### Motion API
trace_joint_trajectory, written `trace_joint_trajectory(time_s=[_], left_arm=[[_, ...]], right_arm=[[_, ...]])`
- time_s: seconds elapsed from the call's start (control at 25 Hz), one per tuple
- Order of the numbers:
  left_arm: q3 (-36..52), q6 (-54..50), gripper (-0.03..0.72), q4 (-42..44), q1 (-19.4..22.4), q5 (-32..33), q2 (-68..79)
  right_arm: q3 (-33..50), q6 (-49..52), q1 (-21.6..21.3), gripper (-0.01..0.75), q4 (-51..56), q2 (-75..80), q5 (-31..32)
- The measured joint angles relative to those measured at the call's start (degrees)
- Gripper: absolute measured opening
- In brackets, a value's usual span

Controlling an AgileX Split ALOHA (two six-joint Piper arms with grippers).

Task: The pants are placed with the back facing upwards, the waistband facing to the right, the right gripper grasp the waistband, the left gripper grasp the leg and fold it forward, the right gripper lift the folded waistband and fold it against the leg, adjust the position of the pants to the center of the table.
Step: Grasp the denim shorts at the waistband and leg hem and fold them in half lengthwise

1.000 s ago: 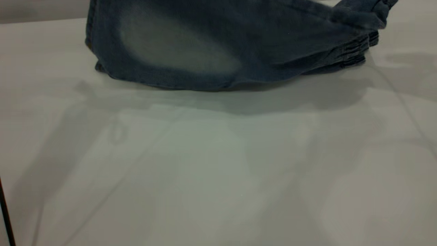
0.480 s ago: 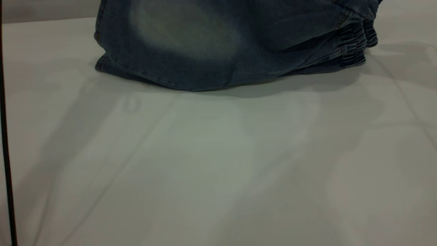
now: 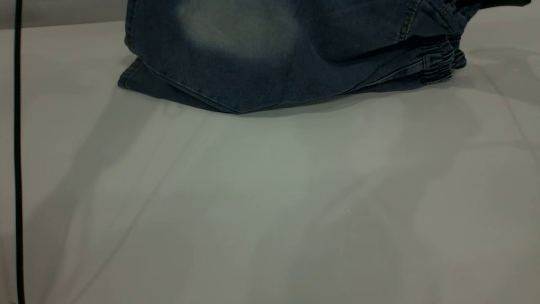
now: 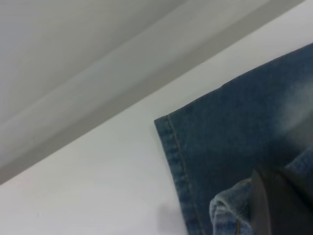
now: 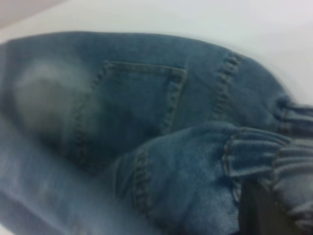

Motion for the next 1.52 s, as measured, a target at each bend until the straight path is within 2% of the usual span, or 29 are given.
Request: trace_joint_trajectory(time_s=[0.48,0.64,0.76,1.0,1.16,1.36,1.52], left_arm=[[-1.4,0.0,0.011,-0.3,3.5,0.5,2.6],[-1.4,0.0,0.011,-0.3,3.8,0.1,2.6],[-1.4,-0.1,0.011,-0.3,3.8,-0.6,2.6],[-1.4,0.1,0.011,-0.2,3.8,-1.3,2.6],[-1.4,0.4,0.011,-0.2,3.8,-2.0,2.6],[-1.4,0.6,0.011,-0.3,3.8,-5.3,2.6],[-1.4,0.6,0.011,-0.3,3.8,-5.3,4.1]], right_arm=[[-1.7,-1.2,0.0,0.039,0.5,0.0,-1.1],[-1.7,-1.2,0.0,0.064,0.9,0.0,-2.4],[-1.7,-1.2,0.0,0.126,1.1,0.0,-2.4],[-2.2,-1.2,0.0,0.365,1.2,0.0,-2.9],[-2.8,-0.5,0.0,0.475,1.6,-0.1,-2.8],[-2.8,-0.1,0.0,0.503,1.0,-0.1,-2.3],[-2.8,-0.1,0.0,0.505,1.0,-0.1,-1.2]])
